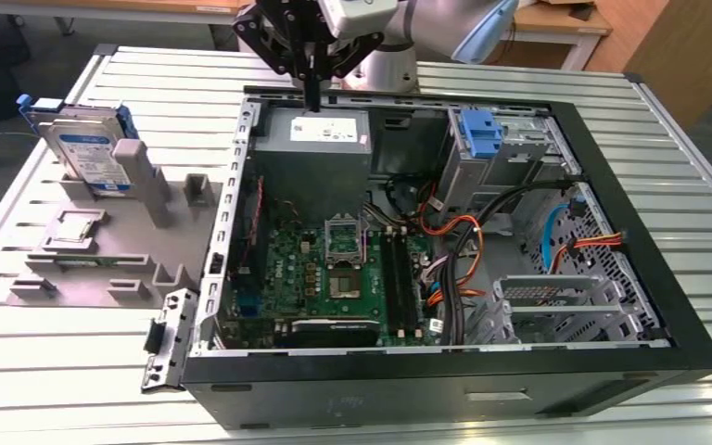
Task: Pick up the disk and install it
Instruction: 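Reach for the disk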
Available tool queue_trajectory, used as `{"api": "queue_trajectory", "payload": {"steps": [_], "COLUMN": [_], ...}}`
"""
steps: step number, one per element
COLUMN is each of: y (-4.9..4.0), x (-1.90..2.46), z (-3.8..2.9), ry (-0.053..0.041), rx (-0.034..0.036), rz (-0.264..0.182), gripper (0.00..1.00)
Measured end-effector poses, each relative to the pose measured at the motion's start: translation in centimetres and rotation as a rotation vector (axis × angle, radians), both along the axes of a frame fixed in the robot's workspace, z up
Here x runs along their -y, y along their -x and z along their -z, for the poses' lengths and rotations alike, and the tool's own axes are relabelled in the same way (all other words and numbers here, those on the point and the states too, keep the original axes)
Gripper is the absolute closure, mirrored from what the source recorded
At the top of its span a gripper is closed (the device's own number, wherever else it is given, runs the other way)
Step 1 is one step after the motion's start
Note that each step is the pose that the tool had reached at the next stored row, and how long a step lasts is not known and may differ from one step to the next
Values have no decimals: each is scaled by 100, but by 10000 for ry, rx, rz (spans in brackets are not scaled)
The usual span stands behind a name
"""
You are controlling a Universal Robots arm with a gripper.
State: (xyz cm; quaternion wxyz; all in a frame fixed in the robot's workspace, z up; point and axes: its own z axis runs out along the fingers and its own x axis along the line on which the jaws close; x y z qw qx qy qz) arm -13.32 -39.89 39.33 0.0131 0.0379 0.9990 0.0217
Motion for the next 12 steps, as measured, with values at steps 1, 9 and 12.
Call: {"api": "queue_trajectory", "payload": {"steps": [1,9,12], "y": [2,27,36], "x": [0,0,0], "z": [0,0,0], "ry": [0,1,1], "rx": [0,0,0], "rz": [0,0,-1], "gripper": [90,90,90]}}
